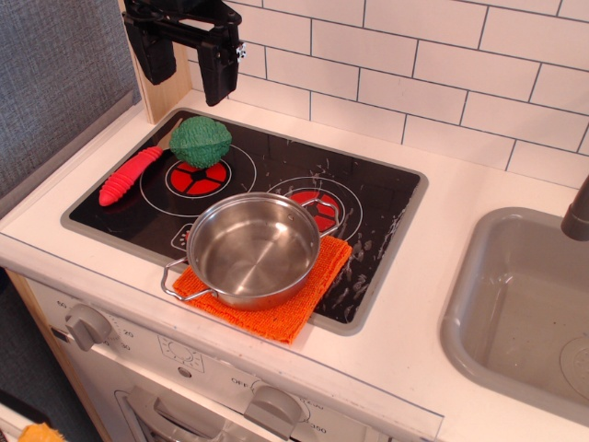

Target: Place the pot on the upper edge of the right burner

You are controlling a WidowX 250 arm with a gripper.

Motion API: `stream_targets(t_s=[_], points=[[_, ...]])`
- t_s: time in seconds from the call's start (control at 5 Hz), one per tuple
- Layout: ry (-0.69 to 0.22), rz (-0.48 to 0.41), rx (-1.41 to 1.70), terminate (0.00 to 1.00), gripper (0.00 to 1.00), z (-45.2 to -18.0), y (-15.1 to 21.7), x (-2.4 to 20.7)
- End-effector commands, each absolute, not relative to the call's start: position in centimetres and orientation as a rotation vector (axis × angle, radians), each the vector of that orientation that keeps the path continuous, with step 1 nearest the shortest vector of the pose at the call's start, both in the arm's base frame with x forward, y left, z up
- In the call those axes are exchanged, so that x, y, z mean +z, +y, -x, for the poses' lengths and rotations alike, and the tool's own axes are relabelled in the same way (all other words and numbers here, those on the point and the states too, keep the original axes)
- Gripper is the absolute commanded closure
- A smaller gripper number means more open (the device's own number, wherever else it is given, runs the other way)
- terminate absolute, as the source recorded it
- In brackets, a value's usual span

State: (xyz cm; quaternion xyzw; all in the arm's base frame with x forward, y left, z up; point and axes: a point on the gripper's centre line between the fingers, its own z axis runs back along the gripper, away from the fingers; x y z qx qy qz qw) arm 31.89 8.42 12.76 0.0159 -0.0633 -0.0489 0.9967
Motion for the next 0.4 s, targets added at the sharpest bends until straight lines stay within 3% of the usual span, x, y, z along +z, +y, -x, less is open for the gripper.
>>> stream_targets(t_s=[0.0, 0.2], points=[[-0.127, -0.032, -0.098, 0.0, 0.0, -31.9, 8.4, 12.8], [-0.118, -0.029, -0.147, 0.0, 0.0, -31.1, 7.1, 12.1]])
